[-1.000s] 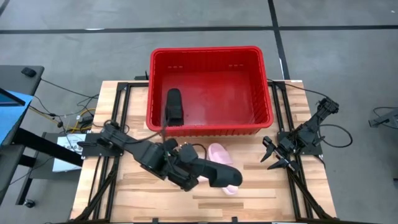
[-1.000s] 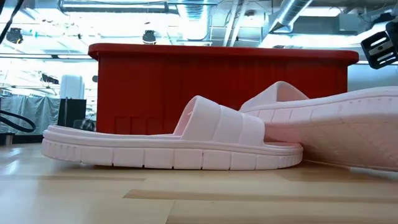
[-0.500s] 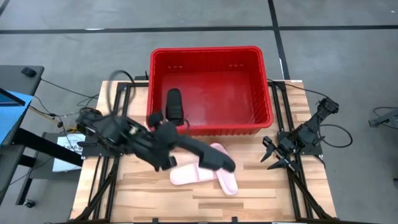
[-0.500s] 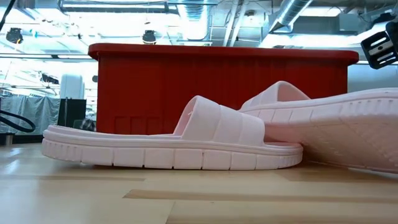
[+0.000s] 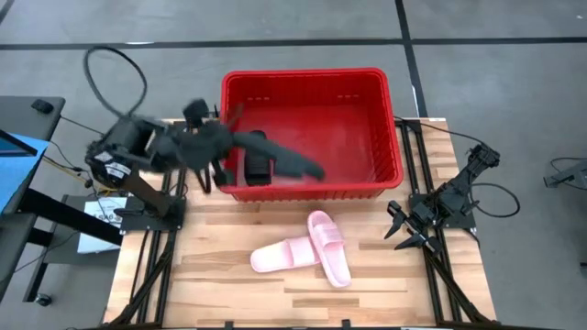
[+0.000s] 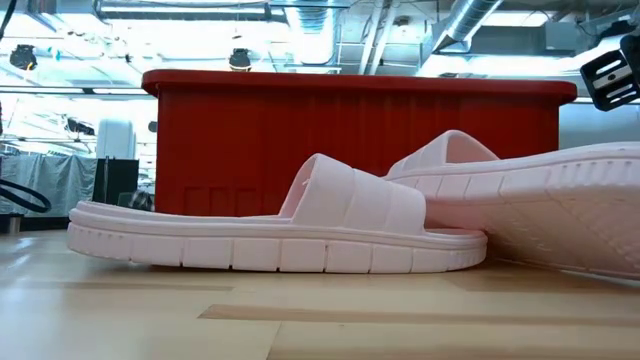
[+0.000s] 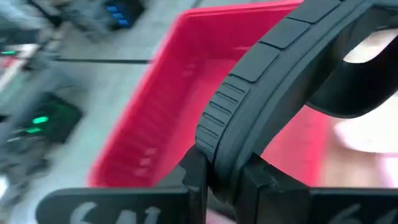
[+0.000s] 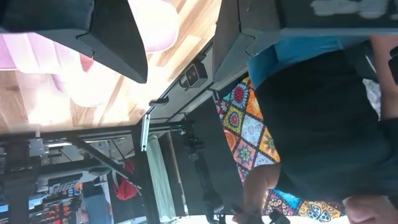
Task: Pick and place slides into bin
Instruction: Put the black slide into the red container
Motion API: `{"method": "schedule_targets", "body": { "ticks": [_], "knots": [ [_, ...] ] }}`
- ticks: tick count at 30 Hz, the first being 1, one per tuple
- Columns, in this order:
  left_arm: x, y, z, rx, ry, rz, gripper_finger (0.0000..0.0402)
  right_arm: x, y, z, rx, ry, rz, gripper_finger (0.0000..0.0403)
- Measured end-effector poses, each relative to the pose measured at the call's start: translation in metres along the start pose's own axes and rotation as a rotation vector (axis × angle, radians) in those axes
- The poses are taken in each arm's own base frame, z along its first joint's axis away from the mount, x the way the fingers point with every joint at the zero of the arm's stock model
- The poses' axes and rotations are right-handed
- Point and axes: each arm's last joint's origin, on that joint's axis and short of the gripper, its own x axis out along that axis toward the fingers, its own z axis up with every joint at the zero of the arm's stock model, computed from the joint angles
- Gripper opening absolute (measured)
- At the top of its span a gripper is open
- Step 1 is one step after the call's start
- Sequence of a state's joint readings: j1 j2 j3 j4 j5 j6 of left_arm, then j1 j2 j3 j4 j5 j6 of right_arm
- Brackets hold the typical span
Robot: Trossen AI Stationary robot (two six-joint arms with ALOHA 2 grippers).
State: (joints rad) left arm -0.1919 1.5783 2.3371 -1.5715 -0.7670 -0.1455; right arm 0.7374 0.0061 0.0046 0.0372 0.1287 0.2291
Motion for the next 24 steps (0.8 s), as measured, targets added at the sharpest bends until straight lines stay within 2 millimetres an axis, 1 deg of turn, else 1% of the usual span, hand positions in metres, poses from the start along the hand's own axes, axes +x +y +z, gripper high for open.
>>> {"method": "schedule_targets", "body": {
  "ticks": [4, 6, 15, 20, 22, 24],
  "knots": [
    [0.016, 0.03, -0.001, 0.042, 0.057, 0.114, 0.0025, 0.0, 0.0, 0.0, 0.0, 0.0, 0.0, 0.0173],
    [0.026, 0.042, -0.002, 0.079, 0.1, 0.145, 0.0025, 0.0, 0.0, 0.0, 0.0, 0.0, 0.0, 0.0173],
    [0.08, 0.09, -0.002, 0.199, 0.229, 0.169, 0.0025, 0.0, 0.0, 0.0, 0.0, 0.0, 0.0, 0.0173],
    [0.12, 0.107, -0.006, 0.323, 0.341, 0.174, 0.0025, 0.0, 0.0, 0.0, 0.0, 0.0, 0.0, 0.0173],
    [0.138, 0.111, -0.008, 0.368, 0.378, 0.126, 0.0025, 0.0, 0.0, 0.0, 0.0, 0.0, 0.0, 0.0173],
    [0.156, 0.113, -0.011, 0.366, 0.385, 0.045, 0.0025, 0.0, 0.0, 0.0, 0.0, 0.0, 0.0, 0.0173]
  ]
}}
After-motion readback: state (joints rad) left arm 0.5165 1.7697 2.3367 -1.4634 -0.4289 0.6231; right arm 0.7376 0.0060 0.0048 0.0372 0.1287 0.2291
